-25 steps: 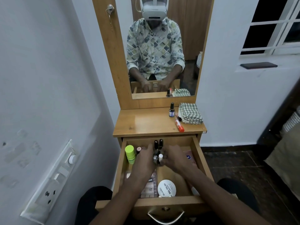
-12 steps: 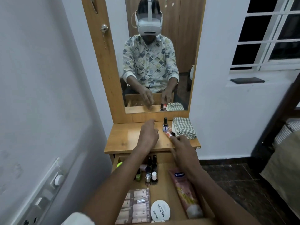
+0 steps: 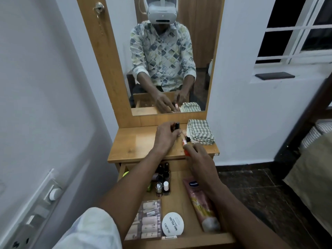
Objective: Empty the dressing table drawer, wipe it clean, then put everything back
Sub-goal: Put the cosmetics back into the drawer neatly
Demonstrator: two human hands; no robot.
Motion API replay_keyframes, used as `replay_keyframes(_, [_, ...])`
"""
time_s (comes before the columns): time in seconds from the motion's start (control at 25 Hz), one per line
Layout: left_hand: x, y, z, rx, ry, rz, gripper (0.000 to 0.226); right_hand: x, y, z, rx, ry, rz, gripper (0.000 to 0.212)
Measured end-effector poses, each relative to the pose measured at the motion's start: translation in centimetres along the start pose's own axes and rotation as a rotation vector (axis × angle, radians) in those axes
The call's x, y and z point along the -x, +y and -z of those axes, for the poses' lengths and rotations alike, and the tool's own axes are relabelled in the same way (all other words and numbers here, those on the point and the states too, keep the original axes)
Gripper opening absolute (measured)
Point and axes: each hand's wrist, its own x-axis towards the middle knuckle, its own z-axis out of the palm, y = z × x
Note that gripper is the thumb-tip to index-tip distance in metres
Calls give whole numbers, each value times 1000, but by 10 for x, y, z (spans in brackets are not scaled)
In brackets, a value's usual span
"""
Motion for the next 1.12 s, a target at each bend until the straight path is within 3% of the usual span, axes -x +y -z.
replay_keyframes(0.12, [10,0,28,20,1,23,9,0,-2,5,-179,71,-48,24])
replay_keyframes(0.24, [39,-4,73,24,-46,93,14,1,-11,17,-450,130,-117,23])
replay_keyframes(0.4, [94,-22,113,-37,-71,191,21,8,-39,32,-612,-43,-55,19])
replay_keyframes(0.64, [141,-61,90,-205,-131,245,21,7,-72,7,-367,-410,165,18])
replay_keyframes(0.88, [157,-85,64,-398,-80,187,11,7,-82,-18,-259,-503,151,14])
replay_keyframes(1.12, [163,-99,51,-472,-85,190,28,12,-81,-31,-172,-561,146,22])
